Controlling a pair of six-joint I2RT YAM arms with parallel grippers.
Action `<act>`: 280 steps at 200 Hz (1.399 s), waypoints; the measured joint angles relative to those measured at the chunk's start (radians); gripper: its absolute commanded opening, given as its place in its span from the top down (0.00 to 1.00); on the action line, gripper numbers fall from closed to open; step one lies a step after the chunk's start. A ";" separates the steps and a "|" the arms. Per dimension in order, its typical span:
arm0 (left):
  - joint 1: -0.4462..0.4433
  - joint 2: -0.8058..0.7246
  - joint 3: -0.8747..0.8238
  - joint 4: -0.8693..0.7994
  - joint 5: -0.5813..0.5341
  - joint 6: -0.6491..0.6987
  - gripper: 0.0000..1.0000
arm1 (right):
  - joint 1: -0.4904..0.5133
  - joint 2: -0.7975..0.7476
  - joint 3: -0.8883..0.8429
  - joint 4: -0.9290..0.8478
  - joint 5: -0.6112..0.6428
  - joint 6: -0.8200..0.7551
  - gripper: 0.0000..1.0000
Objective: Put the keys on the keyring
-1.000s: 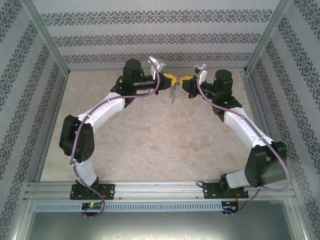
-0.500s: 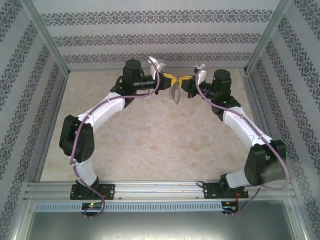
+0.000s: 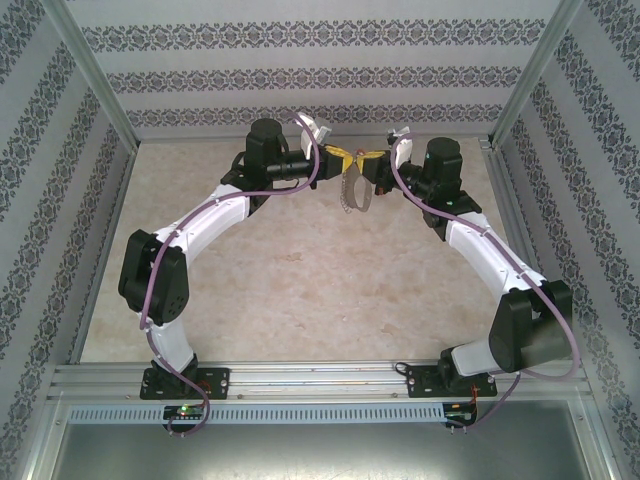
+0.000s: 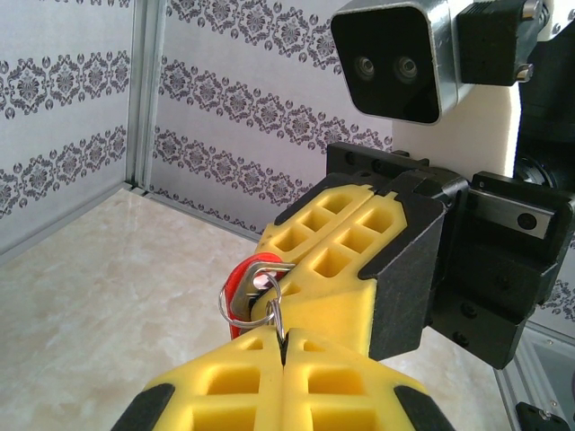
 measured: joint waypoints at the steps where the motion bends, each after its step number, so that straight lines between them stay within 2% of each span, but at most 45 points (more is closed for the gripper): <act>1: 0.000 0.000 0.000 0.000 0.000 0.000 1.00 | 0.000 0.000 0.000 0.000 0.000 0.000 1.00; 18: 0.000 0.000 0.000 0.000 -0.003 0.000 0.98 | 0.000 0.000 0.000 -0.001 0.000 0.000 1.00; 35: 0.000 0.000 0.000 0.000 -0.004 0.000 0.82 | 0.000 0.000 0.000 -0.004 0.002 0.000 1.00; 61: -0.001 0.000 -0.003 0.001 -0.003 -0.001 0.71 | -0.001 0.001 0.000 -0.015 0.027 0.000 1.00; 105: -0.001 -0.004 -0.034 0.005 -0.019 -0.001 0.64 | -0.008 0.008 0.000 -0.028 0.046 0.000 1.00; 131: -0.001 -0.028 -0.068 0.008 -0.060 -0.002 0.55 | -0.010 0.011 0.000 -0.037 0.054 -0.002 1.00; 169: 0.000 -0.107 -0.160 0.040 -0.183 -0.009 0.43 | -0.021 0.019 0.000 -0.053 0.071 -0.007 1.00; 221: 0.030 -0.166 -0.290 0.120 -0.340 -0.069 0.37 | -0.027 0.040 -0.014 -0.059 0.084 -0.008 1.00; 280: 0.053 -0.168 -0.344 0.142 -0.397 -0.107 0.35 | -0.027 0.093 -0.019 -0.064 0.097 -0.015 1.00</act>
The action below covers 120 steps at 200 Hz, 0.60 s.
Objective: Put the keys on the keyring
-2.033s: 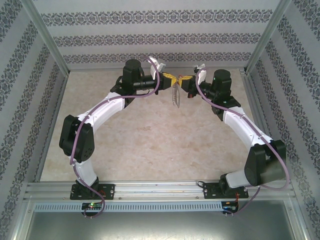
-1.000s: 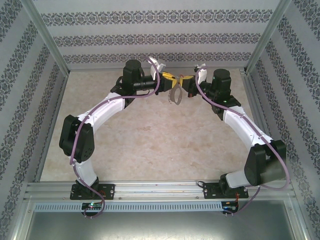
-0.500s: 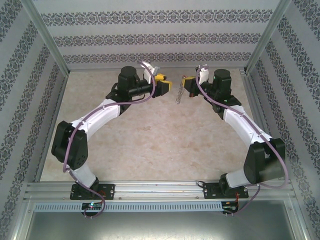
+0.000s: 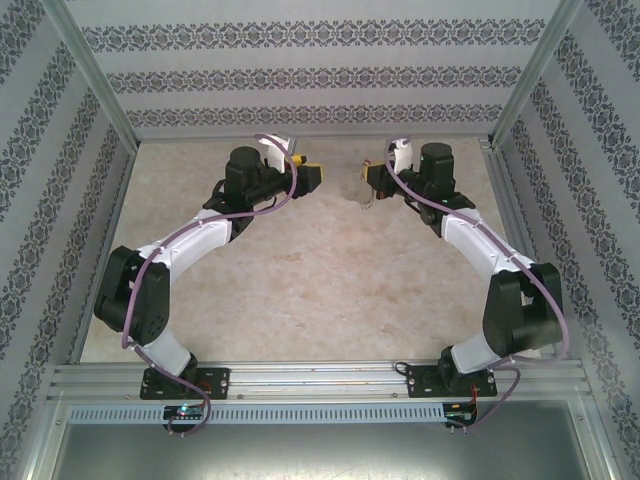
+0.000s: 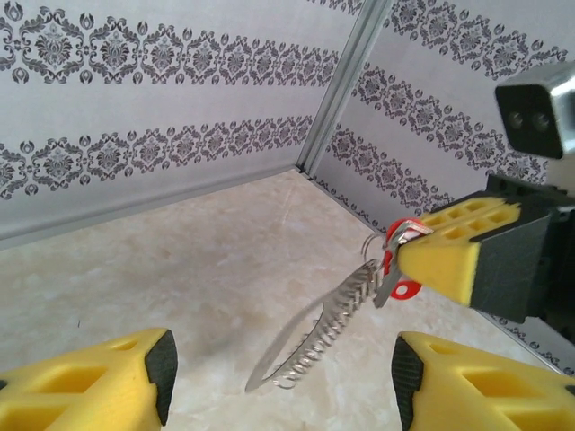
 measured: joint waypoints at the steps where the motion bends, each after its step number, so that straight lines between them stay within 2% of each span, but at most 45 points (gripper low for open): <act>1: 0.000 0.000 0.000 0.000 0.000 0.000 0.34 | 0.000 0.002 0.000 0.000 0.000 0.000 1.00; 37: 0.001 0.000 -0.001 0.010 -0.003 -0.001 0.34 | -0.012 0.045 0.000 0.005 0.009 -0.004 1.00; 86: 0.007 0.000 -0.001 0.010 -0.003 -0.006 0.26 | -0.030 0.156 0.038 0.008 0.012 -0.003 1.00; 113: 0.008 0.000 -0.001 0.010 -0.003 -0.013 0.16 | -0.032 0.200 0.078 0.009 0.012 -0.001 1.00; 120: 0.008 0.000 -0.001 0.010 -0.003 -0.015 0.09 | -0.032 0.209 0.090 0.010 0.012 0.002 1.00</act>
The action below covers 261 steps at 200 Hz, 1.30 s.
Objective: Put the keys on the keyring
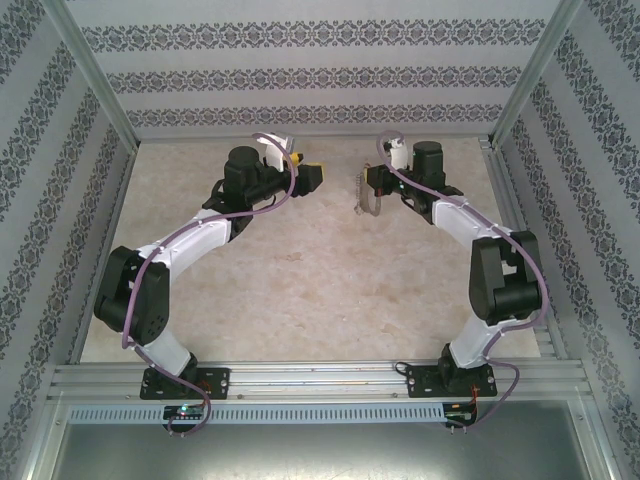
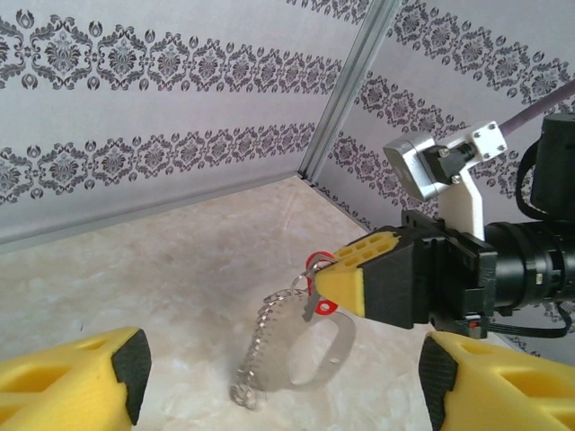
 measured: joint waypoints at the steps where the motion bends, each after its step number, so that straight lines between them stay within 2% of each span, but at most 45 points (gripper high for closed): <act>1: 0.000 0.000 0.000 0.000 0.000 0.001 0.08 | 0.000 0.002 0.003 0.000 0.000 0.001 1.00; 7: 0.000 0.000 0.000 0.000 0.000 -0.004 0.01 | 0.000 0.009 0.012 0.000 0.000 0.004 1.00; 11: 0.001 0.000 0.000 0.000 0.000 -0.003 0.00 | 0.000 0.014 0.020 0.001 0.000 0.005 1.00; 89: 0.005 0.000 0.000 0.000 -0.019 -0.008 0.00 | 0.000 0.154 0.198 0.020 -0.013 0.058 1.00; 137: 0.005 0.000 0.000 0.000 -0.019 -0.011 0.00 | 0.000 0.183 0.230 0.027 -0.014 0.084 1.00; 261: 0.005 0.000 0.000 0.001 0.009 -0.060 0.00 | -0.013 0.135 -0.014 0.113 -0.007 0.115 1.00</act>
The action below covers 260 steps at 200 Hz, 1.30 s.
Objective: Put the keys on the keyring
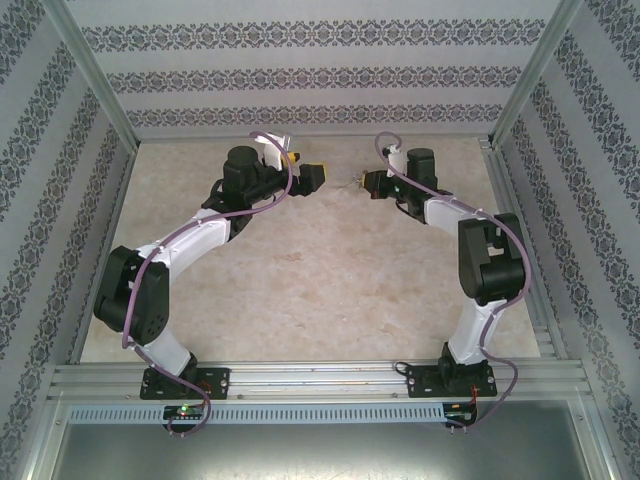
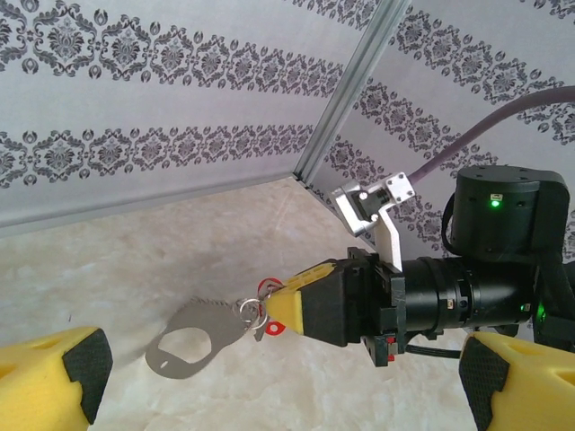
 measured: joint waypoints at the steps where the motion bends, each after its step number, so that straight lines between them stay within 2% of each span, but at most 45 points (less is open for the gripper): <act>1: 0.000 0.000 0.000 0.000 0.000 0.000 0.00 | 0.000 -0.001 -0.001 0.000 0.000 0.000 1.00; 122: 0.001 0.000 0.000 0.006 0.028 -0.012 0.00 | 0.010 -0.027 -0.131 0.029 0.005 0.006 1.00; 210: 0.001 0.002 0.027 -0.008 0.055 -0.027 0.00 | 0.073 -0.027 -0.238 0.029 0.032 0.035 1.00; 216: 0.001 0.002 0.032 -0.011 0.056 -0.027 0.00 | 0.080 -0.027 -0.245 0.029 0.034 0.037 0.96; 232: 0.002 0.003 0.042 -0.017 0.060 -0.027 0.00 | 0.096 -0.027 -0.262 0.029 0.039 0.049 0.79; 260: 0.005 0.012 0.055 -0.028 0.071 -0.027 0.00 | 0.123 -0.027 -0.307 0.043 0.040 0.082 0.64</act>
